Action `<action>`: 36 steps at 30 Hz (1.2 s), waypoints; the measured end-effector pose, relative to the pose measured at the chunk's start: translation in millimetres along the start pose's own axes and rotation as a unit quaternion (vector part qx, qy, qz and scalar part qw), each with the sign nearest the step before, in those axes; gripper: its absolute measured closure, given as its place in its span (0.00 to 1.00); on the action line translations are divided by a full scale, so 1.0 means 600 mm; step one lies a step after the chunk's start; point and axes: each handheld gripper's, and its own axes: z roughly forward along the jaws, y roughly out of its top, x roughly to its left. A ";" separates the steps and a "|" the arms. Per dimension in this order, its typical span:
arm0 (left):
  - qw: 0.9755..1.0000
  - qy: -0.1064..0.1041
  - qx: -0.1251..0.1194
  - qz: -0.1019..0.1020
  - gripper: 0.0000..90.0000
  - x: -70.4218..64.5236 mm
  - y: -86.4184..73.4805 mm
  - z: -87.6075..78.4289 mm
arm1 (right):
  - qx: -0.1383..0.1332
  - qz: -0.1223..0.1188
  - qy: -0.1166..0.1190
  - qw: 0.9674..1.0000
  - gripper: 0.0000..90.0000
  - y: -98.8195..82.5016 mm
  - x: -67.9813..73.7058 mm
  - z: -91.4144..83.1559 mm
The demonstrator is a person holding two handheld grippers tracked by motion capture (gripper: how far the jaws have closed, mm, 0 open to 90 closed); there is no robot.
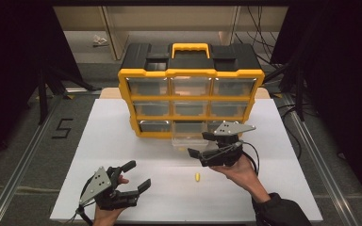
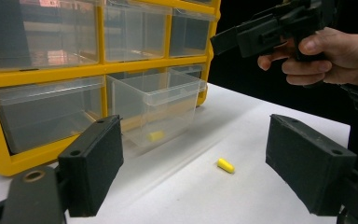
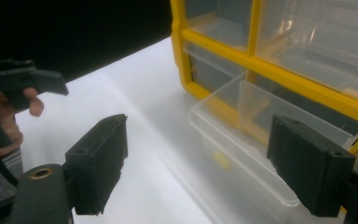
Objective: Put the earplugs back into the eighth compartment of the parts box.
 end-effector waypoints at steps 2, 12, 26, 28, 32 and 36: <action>1.000 0.000 0.000 0.000 0.21 0.000 0.000 0.000 | 0.007 -0.011 -0.006 1.000 0.23 -0.003 0.003 0.000; 1.000 0.000 -0.003 0.000 0.21 0.000 0.000 0.000 | 0.031 -0.009 -0.011 0.999 0.21 -0.024 0.007 0.005; 1.000 0.000 -0.003 0.001 0.21 0.000 0.000 0.000 | 0.075 -0.008 -0.015 0.997 0.23 -0.054 0.015 0.027; 1.000 0.000 -0.003 0.001 0.21 -0.001 0.000 0.000 | 0.080 -0.010 -0.016 0.997 0.23 -0.057 0.015 0.030; 1.000 0.001 -0.004 0.001 0.21 0.000 0.000 -0.001 | 0.095 -0.010 -0.019 0.995 0.26 -0.065 0.014 0.035; 1.000 0.000 -0.003 0.001 0.21 -0.001 0.000 0.000 | 0.122 -0.011 -0.023 0.992 0.30 -0.074 0.012 0.044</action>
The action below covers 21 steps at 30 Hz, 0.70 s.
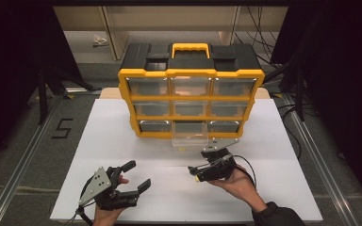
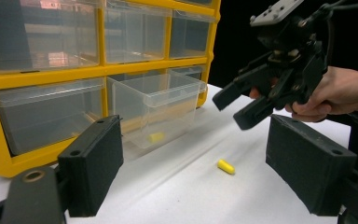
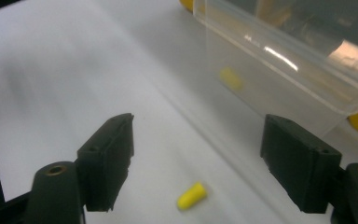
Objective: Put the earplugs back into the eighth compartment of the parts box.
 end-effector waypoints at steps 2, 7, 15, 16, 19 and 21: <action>1.000 0.000 0.001 0.001 0.21 0.000 0.000 0.000 | 0.016 0.001 0.001 1.000 0.32 -0.003 -0.001 0.006; 1.000 0.001 0.001 0.000 0.21 0.000 0.000 0.000 | 0.046 0.001 -0.002 0.999 0.35 -0.011 -0.003 0.019; 1.000 0.000 0.002 0.000 0.21 0.000 -0.001 0.001 | 0.083 0.004 -0.008 0.997 0.40 -0.025 -0.008 0.043; 1.000 0.000 0.002 0.000 0.21 0.000 0.000 0.001 | 0.090 0.007 -0.010 0.996 0.41 -0.026 -0.008 0.046; 1.000 0.000 0.001 -0.001 0.21 0.001 0.000 0.000 | 0.099 0.006 -0.013 0.995 0.43 -0.030 -0.010 0.052; 1.000 0.001 0.002 -0.002 0.21 0.001 -0.001 0.000 | 0.105 0.005 -0.009 0.994 0.46 -0.032 -0.010 0.056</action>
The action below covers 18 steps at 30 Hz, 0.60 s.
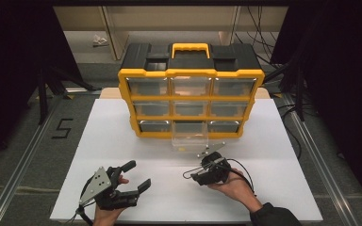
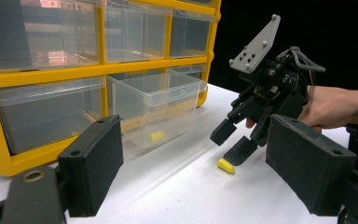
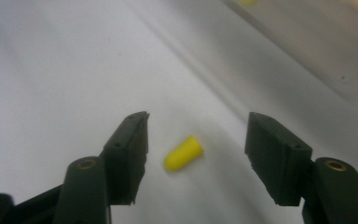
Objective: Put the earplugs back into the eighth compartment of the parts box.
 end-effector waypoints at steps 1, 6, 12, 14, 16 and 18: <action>1.000 0.000 0.000 -0.001 0.21 0.000 0.000 0.000 | 0.007 0.000 0.000 1.000 0.48 -0.001 0.001 0.001; 1.000 -0.003 0.000 0.000 0.21 -0.001 0.000 0.000 | 0.029 0.001 0.006 1.000 0.51 -0.004 0.001 0.011; 1.000 0.001 0.000 -0.002 0.21 0.000 0.000 0.000 | 0.042 0.006 0.007 0.999 0.55 -0.006 0.002 0.017; 1.000 0.002 0.000 -0.001 0.21 0.000 0.000 0.000 | 0.043 0.007 0.008 0.999 0.58 -0.006 0.001 0.016; 1.000 0.000 0.001 0.000 0.21 0.000 0.000 0.000 | 0.044 0.009 0.010 0.999 0.60 -0.005 0.001 0.016; 1.000 0.000 0.002 0.000 0.21 -0.001 0.000 0.001 | 0.044 0.007 0.008 0.999 0.63 -0.006 0.001 0.016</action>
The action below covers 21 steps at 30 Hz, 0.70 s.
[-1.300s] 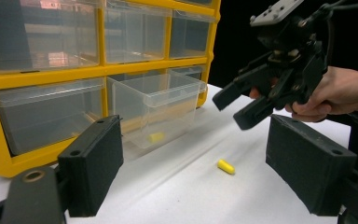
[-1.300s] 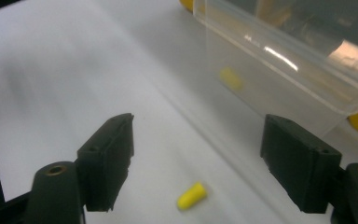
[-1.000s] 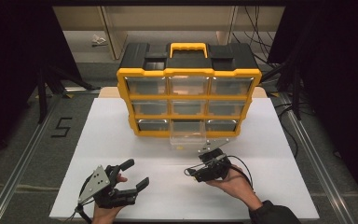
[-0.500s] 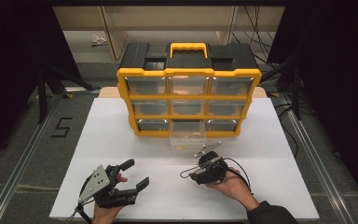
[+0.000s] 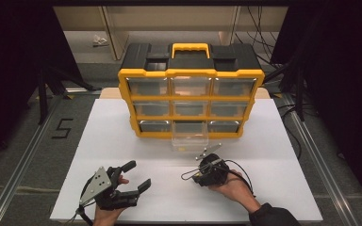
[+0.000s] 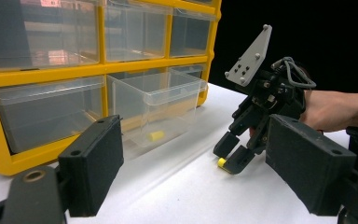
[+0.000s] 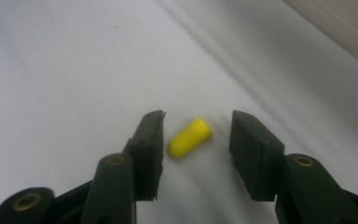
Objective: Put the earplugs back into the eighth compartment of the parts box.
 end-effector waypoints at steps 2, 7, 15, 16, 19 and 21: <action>1.000 0.000 0.000 0.000 0.21 0.000 0.000 0.000 | 0.002 -0.001 0.000 1.000 0.66 0.000 0.003 0.000; 1.000 -0.001 -0.004 -0.003 0.21 0.001 0.000 0.000 | 0.003 -0.020 -0.007 1.000 0.76 0.002 0.011 0.002; 1.000 -0.001 -0.001 -0.002 0.21 0.001 0.000 0.000 | 0.003 -0.042 -0.013 0.999 0.87 0.002 0.017 0.003; 1.000 0.000 -0.001 -0.002 0.21 0.001 0.000 0.000 | 0.002 -0.045 -0.014 0.999 0.89 0.002 0.017 0.004; 1.000 0.000 -0.001 -0.003 0.21 0.001 0.000 0.000 | 0.002 -0.051 -0.015 0.999 0.91 0.003 0.019 0.003; 1.000 0.001 -0.001 -0.003 0.21 0.001 0.000 0.000 | -0.005 -0.053 -0.014 0.999 0.92 0.003 0.016 0.001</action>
